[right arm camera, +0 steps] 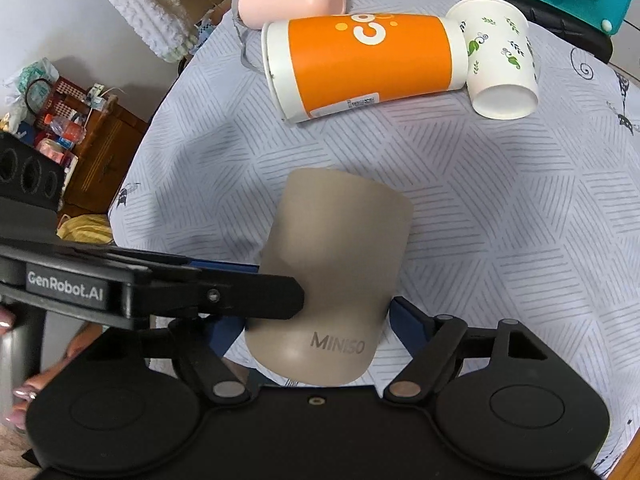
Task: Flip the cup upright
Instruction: 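Rotate the held tumbler upright with the right gripper, opening upward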
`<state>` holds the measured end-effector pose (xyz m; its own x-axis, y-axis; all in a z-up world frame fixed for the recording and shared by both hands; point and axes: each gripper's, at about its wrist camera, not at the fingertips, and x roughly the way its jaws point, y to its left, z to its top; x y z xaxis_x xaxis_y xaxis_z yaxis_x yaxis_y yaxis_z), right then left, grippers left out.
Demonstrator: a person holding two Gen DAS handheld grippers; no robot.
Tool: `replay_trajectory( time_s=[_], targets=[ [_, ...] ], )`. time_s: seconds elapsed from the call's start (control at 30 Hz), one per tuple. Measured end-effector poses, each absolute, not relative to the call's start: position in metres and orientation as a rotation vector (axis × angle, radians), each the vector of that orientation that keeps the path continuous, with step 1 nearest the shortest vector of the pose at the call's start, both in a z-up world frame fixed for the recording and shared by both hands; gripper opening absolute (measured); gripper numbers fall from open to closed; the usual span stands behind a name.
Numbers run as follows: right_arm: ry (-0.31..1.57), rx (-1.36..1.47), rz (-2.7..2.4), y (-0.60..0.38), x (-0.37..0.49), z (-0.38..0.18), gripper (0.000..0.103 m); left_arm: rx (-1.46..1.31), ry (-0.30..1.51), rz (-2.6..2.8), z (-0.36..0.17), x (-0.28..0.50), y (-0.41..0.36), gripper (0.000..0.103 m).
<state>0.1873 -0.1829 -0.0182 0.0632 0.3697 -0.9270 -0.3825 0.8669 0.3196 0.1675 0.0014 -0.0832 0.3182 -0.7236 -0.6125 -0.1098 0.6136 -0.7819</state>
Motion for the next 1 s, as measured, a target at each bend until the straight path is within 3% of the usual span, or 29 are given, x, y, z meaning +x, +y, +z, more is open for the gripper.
replay_trajectory(
  time_s=[0.53,1.0],
  targets=[
    [1.366,-0.019,0.573,-0.184,0.183,-0.017,0.083,-0.796,1.191,-0.465,-0.080,0.168,-0.009,0.066],
    [1.138,-0.081,0.610,-0.196,0.145,-0.011,0.082,-0.587,1.013,-0.510,-0.060,0.141,-0.027,0.066]
  ],
)
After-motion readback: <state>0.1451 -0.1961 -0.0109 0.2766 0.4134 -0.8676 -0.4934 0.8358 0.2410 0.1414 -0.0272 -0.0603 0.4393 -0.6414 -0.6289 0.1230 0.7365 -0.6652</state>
